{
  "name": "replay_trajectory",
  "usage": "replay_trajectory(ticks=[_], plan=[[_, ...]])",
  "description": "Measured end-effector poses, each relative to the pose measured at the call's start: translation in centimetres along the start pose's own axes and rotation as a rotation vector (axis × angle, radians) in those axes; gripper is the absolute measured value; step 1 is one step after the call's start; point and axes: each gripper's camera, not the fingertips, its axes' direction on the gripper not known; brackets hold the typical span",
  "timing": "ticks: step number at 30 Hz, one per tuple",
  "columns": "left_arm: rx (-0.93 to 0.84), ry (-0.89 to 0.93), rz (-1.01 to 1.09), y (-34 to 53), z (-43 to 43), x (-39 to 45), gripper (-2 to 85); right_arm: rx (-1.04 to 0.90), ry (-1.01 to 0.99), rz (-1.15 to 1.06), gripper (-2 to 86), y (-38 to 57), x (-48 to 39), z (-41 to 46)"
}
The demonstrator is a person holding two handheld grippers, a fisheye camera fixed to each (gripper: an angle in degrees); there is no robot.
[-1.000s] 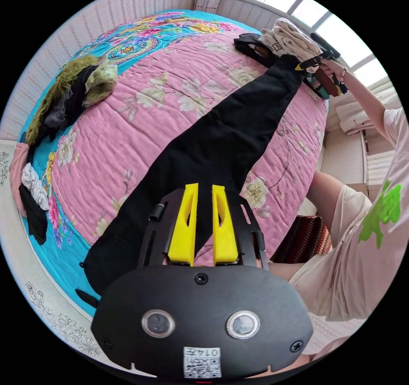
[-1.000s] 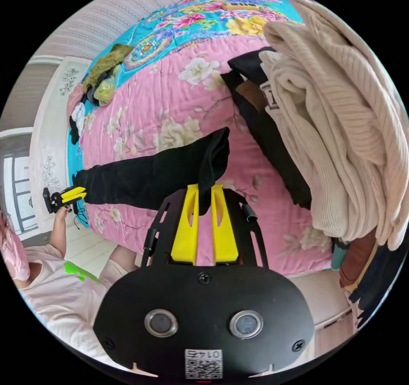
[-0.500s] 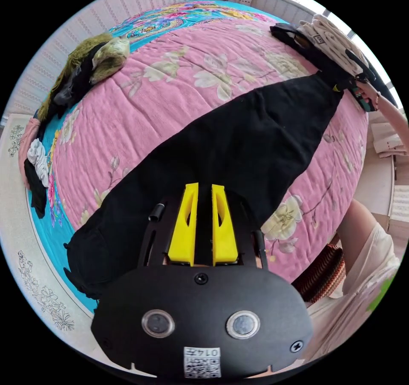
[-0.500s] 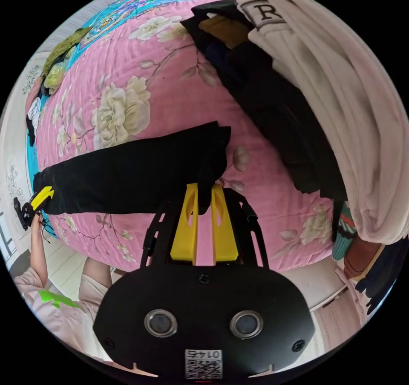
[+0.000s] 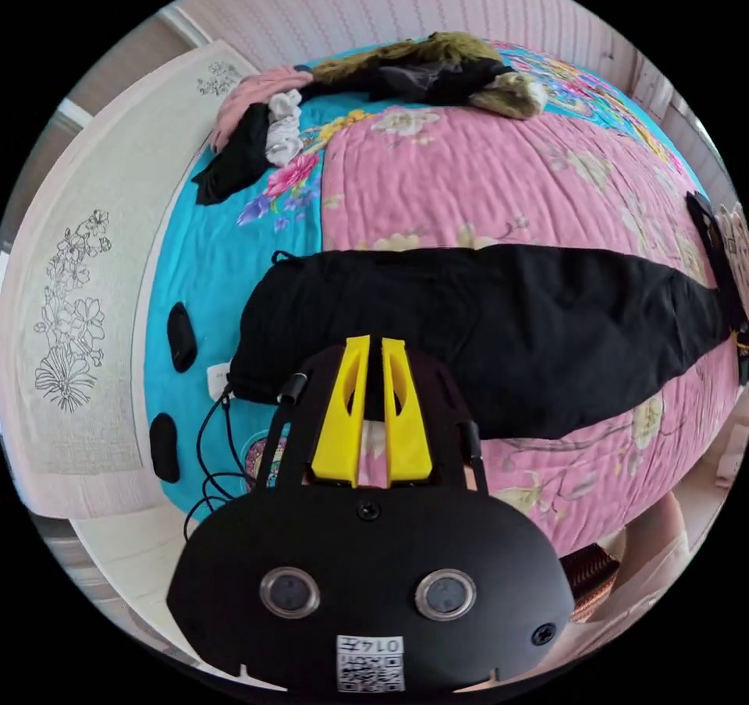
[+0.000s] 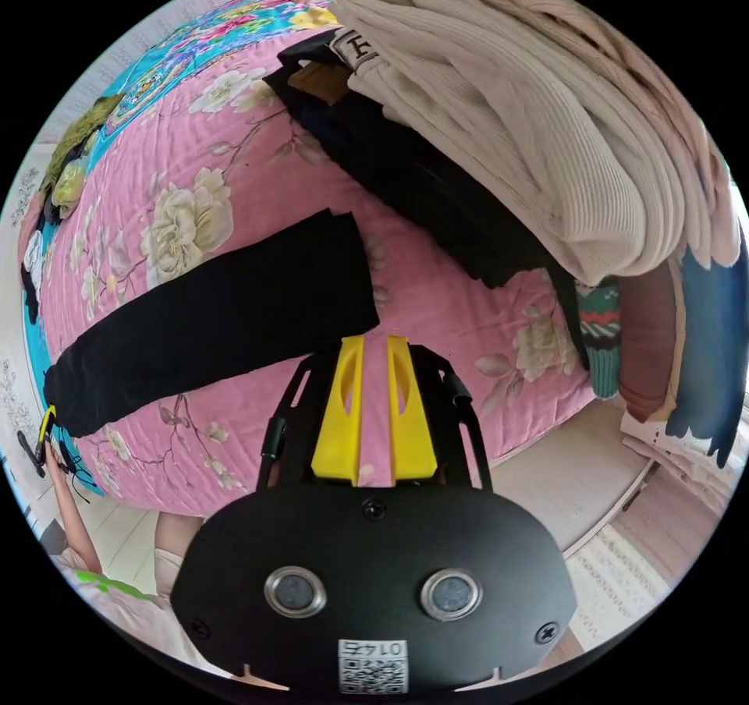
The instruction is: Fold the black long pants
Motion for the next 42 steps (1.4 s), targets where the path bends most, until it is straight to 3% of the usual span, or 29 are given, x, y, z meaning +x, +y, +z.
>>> replay_trajectory(ticks=[2,7,13,21,31,33,36,42], plan=[[-0.088,0.1,-0.029,1.1,2.8,-1.2,4.0,0.011,-0.015,0.007,6.1,1.1,-0.1,0.2],[-0.061,-0.088,0.14,1.1,0.9,2.4,0.8,0.004,-0.128,0.008,6.6,3.5,-0.4,0.9],[-0.132,0.116,0.01,0.9,4.4,0.3,-0.6,-0.017,-0.238,-0.053,8.0,5.7,-1.3,2.0],[-0.102,0.156,0.069,-0.6,2.2,-0.2,-0.3,-0.01,-0.372,-0.126,8.5,8.8,-2.0,3.4],[-0.157,0.096,0.224,-2.5,5.6,4.1,0.3,-0.111,-0.351,-0.176,8.7,11.8,-2.6,9.9],[-0.105,0.153,0.235,-3.1,3.6,3.9,2.2,-0.089,-0.366,-0.157,8.8,12.4,-1.5,10.4],[0.018,0.404,0.256,-4.1,-0.6,5.1,5.3,-0.043,-0.467,-0.11,8.9,13.3,1.4,10.5],[0.059,0.617,0.483,-7.5,-2.1,16.8,5.4,0.231,-0.584,0.204,9.2,15.3,11.7,9.4]])
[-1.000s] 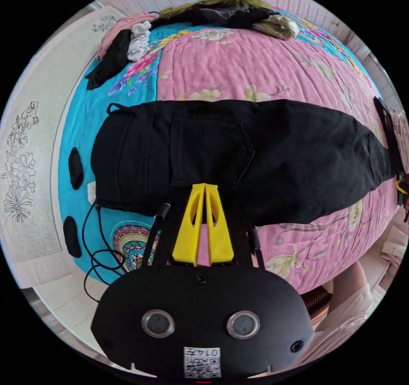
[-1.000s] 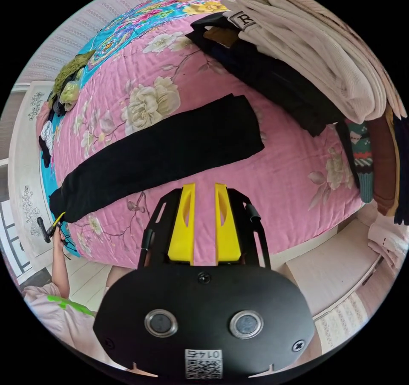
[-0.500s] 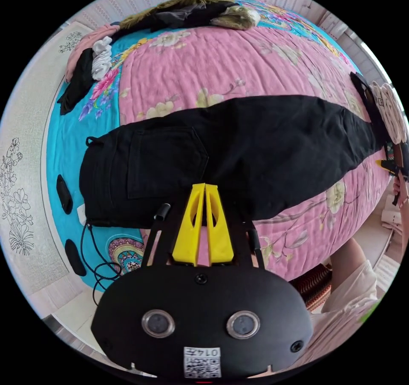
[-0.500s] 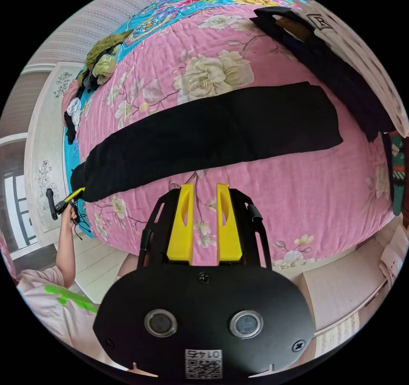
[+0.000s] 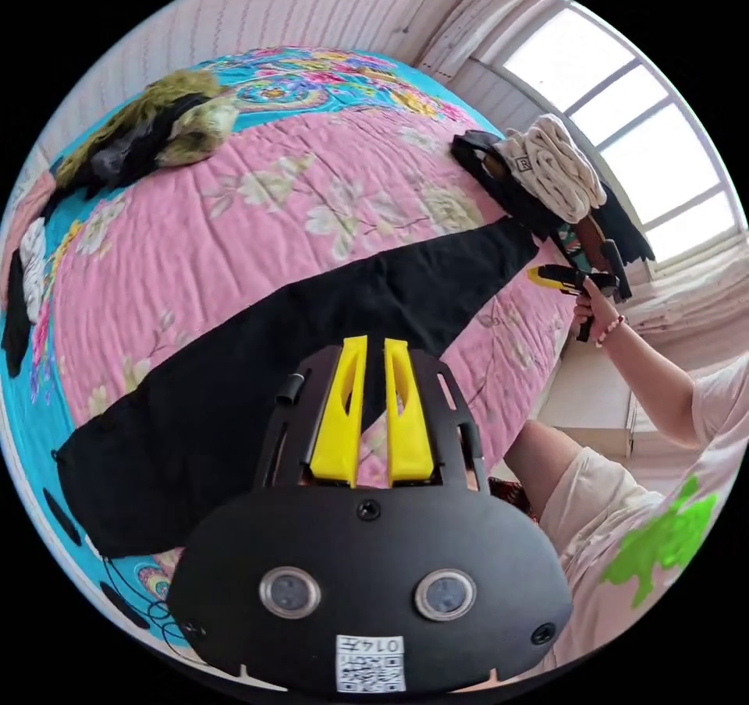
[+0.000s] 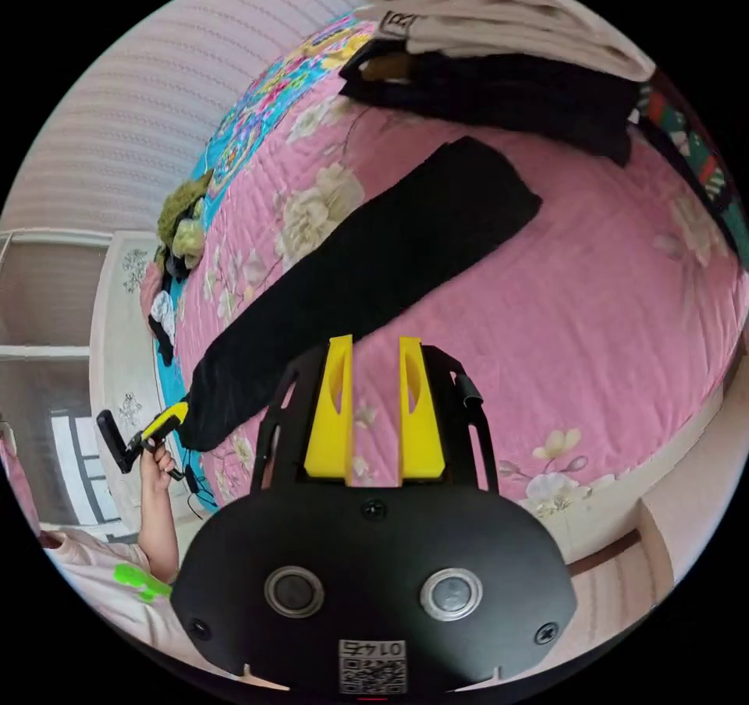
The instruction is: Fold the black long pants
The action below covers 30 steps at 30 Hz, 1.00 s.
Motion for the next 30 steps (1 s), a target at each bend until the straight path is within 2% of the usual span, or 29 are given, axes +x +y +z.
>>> replay_trajectory(ticks=[3,6,8,11,13,16,18,20,22,25,28,30], plan=[[-0.057,0.082,0.091,-3.9,4.2,3.4,6.6,0.142,-0.001,0.112,10.2,-0.5,3.7,-1.9],[-0.113,0.009,0.162,-6.1,7.9,5.8,6.5,0.207,0.034,0.164,12.4,-1.0,6.1,-2.4],[-0.232,-0.042,0.175,-6.4,12.2,6.1,6.6,0.21,0.038,0.186,13.5,-1.2,7.2,-2.1],[-0.191,-0.045,0.17,-6.0,12.6,5.6,6.1,0.215,0.032,0.233,13.6,-1.0,8.4,-1.6],[-0.2,0.003,0.13,-6.3,11.9,4.8,5.1,0.243,0.04,0.207,12.0,-0.5,8.5,-1.8],[-0.153,0.042,0.094,-6.3,10.0,3.8,3.9,0.254,-0.078,0.117,6.9,0.1,8.5,-1.7],[-0.131,0.031,0.092,-6.4,9.0,3.8,3.5,0.168,-0.102,0.121,3.8,-0.1,8.6,-0.5],[-0.101,-0.003,0.104,-6.6,8.4,4.2,2.5,0.183,-0.107,0.133,1.9,0.2,8.8,-0.8],[-0.096,-0.041,0.125,-6.7,8.7,4.8,1.4,0.208,-0.123,0.125,1.0,0.9,8.8,-1.6],[-0.235,-0.059,0.164,-6.5,12.7,5.7,0.0,0.238,-0.142,0.056,0.3,2.1,8.3,-3.8],[-0.172,-0.018,0.157,-6.5,12.2,6.0,-0.4,0.246,-0.137,-0.034,0.0,3.1,7.8,-5.9],[-0.133,0.075,0.148,-6.7,10.4,6.2,-0.2,0.289,-0.123,-0.07,0.0,3.7,8.2,-7.9]])
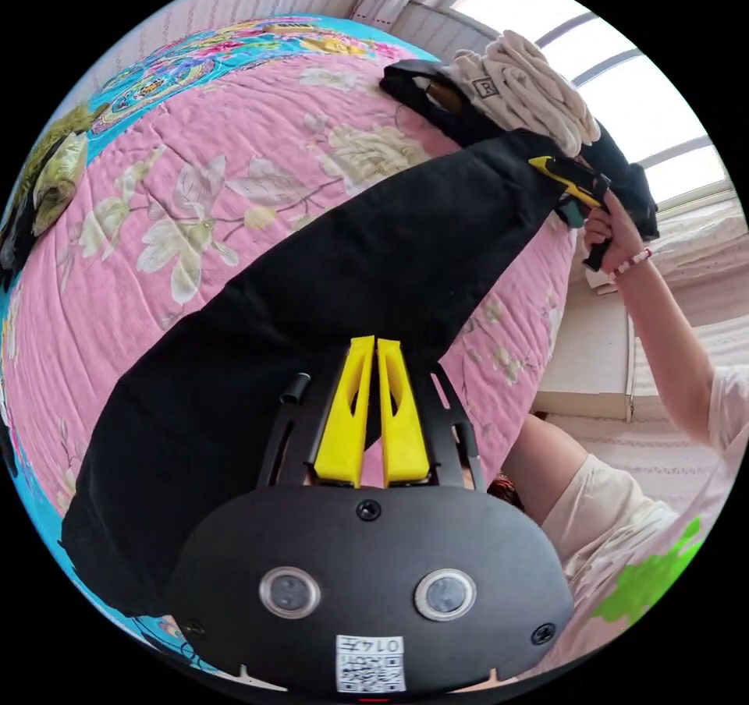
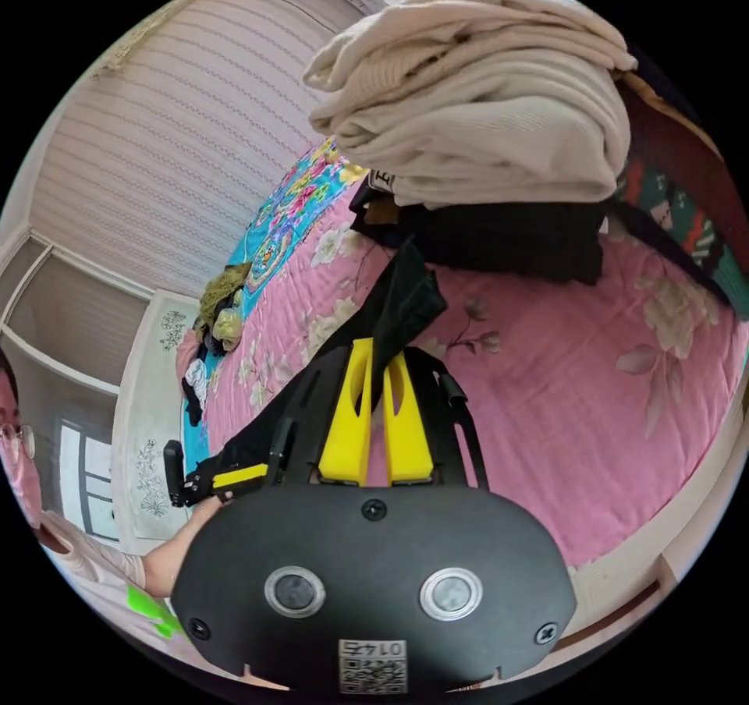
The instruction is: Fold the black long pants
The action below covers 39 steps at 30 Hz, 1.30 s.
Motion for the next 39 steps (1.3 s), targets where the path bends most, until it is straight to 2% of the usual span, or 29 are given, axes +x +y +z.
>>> replay_trajectory(ticks=[2,4,6,7,11,14,16,19,22,24,27,31,35,39], plan=[[0.045,0.044,0.002,0.1,-1.7,0.9,0.1,0.057,0.027,0.005,0.0,0.0,0.5,-1.9],[0.066,-0.028,0.031,0.1,-1.8,1.9,0.0,0.078,0.099,-0.005,0.1,-0.1,1.0,-3.2],[0.038,-0.135,0.05,0.0,-0.1,2.6,-0.2,0.058,0.111,-0.002,0.2,0.1,2.0,-3.2],[-0.042,-0.16,0.057,-0.1,2.3,2.7,-0.4,0.043,0.107,0.001,0.2,0.3,2.1,-3.0],[-0.068,-0.11,0.029,-0.3,2.7,2.3,-0.6,0.027,0.191,-0.074,0.2,2.0,0.4,-1.5],[0.075,-0.18,0.019,-0.4,-0.2,2.3,-0.7,0.036,0.158,-0.099,0.5,3.1,-0.6,-1.1],[0.109,-0.211,0.018,-1.1,-0.5,2.0,-0.7,0.033,0.147,-0.11,0.8,3.7,-1.1,-0.8],[0.009,-0.222,0.018,-2.6,2.4,1.0,-0.7,0.027,0.157,-0.133,0.9,4.5,-2.0,-0.3],[-0.029,-0.149,-0.019,-3.1,2.9,-0.1,-0.8,0.028,0.16,-0.139,1.0,5.3,-2.5,-0.1],[-0.024,-0.19,0.017,-3.3,1.7,1.0,-0.8,0.026,0.165,-0.143,0.9,5.9,-2.6,0.1],[0.075,-0.273,0.109,-3.2,0.1,4.3,-0.8,0.033,0.17,-0.138,0.8,6.8,-2.7,0.5],[0.007,-0.364,0.151,-4.5,3.8,4.6,-0.8,0.046,0.158,-0.111,0.6,8.0,-2.6,1.0],[0.043,-0.263,0.059,-4.8,2.4,3.5,-0.8,0.043,0.165,-0.123,0.5,9.1,-3.0,1.9],[0.08,-0.213,0.112,-2.5,0.7,5.7,-0.8,0.046,0.164,-0.127,0.4,10.3,-3.4,2.9]])
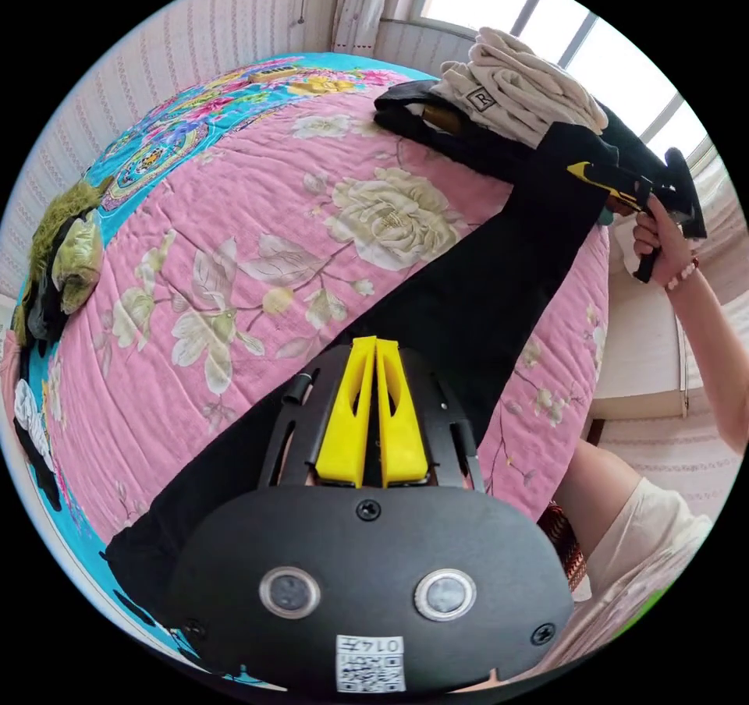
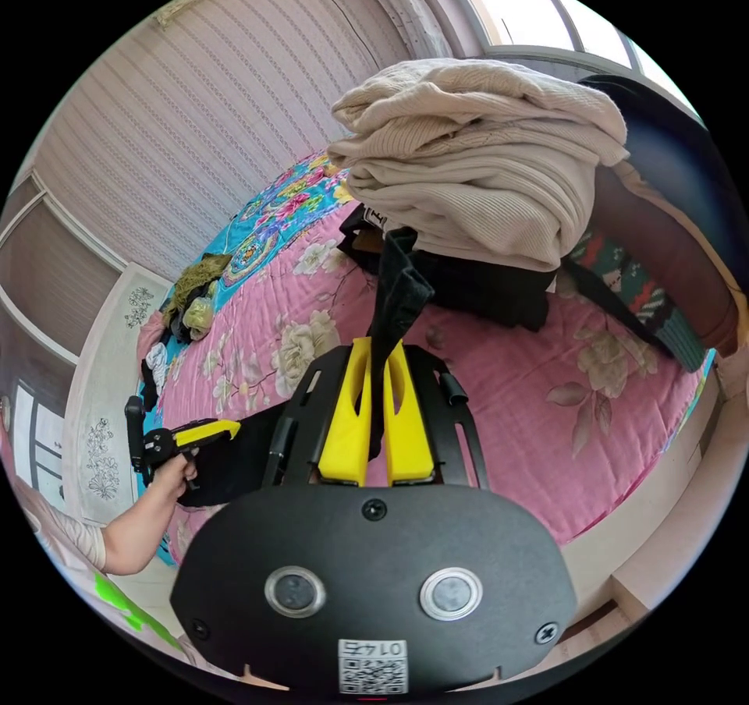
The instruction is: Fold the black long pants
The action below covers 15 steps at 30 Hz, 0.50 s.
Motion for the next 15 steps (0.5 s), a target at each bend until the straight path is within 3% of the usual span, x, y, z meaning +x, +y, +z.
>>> replay_trajectory(ticks=[4,10,15], plan=[[-0.094,-0.026,0.08,2.4,3.1,2.5,-0.9,0.008,-0.012,0.01,0.4,1.1,-0.7,0.9],[-0.004,0.038,0.05,4.0,0.0,3.0,-0.9,0.017,-0.006,-0.007,0.6,3.0,-2.9,2.5],[-0.102,0.019,0.09,6.2,2.8,4.3,-0.9,0.037,-0.03,0.013,1.0,4.9,-5.1,4.0]])
